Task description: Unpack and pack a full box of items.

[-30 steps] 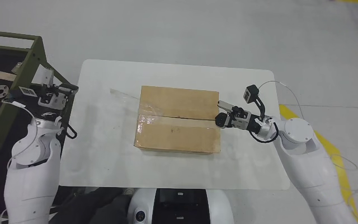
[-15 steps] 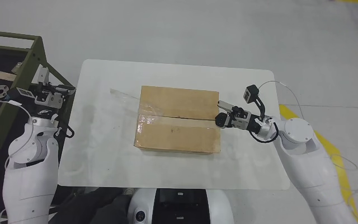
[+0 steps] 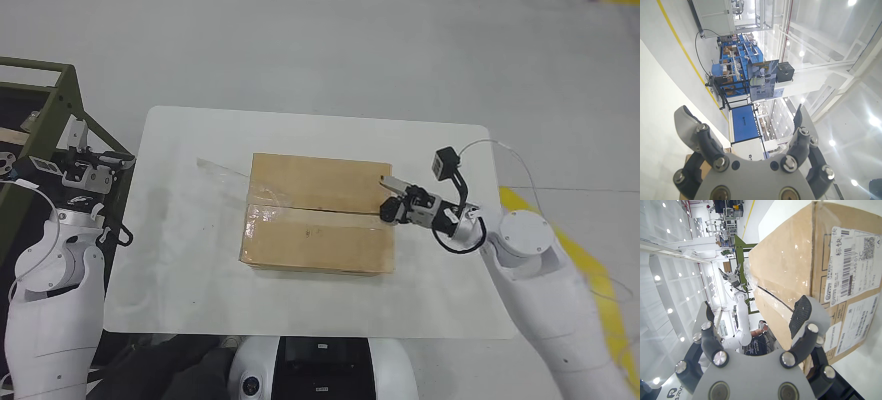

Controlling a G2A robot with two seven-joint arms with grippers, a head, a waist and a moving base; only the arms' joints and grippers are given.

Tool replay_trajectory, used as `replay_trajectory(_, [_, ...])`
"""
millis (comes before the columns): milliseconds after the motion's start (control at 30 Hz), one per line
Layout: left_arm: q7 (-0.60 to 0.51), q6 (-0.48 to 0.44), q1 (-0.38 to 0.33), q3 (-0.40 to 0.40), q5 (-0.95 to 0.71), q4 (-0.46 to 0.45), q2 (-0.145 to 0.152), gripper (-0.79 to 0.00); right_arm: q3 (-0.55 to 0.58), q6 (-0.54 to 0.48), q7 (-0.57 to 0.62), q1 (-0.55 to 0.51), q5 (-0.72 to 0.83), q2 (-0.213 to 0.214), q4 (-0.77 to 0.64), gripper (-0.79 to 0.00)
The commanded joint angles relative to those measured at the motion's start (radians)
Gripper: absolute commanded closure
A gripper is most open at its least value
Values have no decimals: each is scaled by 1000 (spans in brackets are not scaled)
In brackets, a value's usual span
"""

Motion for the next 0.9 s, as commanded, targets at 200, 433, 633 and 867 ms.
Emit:
replay_trajectory(200, [0, 0, 0, 0, 0, 0, 0, -785, -53, 61, -18, 48, 16, -12, -69, -785])
replay_trajectory(433, [0, 0, 0, 0, 0, 0, 0, -785, -181, 69, -73, 142, 26, -46, -76, -785])
replay_trajectory(633, [0, 0, 0, 0, 0, 0, 0, -785, -255, 62, -132, 203, 43, -74, -13, -785])
replay_trajectory(867, [0, 0, 0, 0, 0, 0, 0, -785, -256, 61, -130, 206, 47, -75, -8, -785])
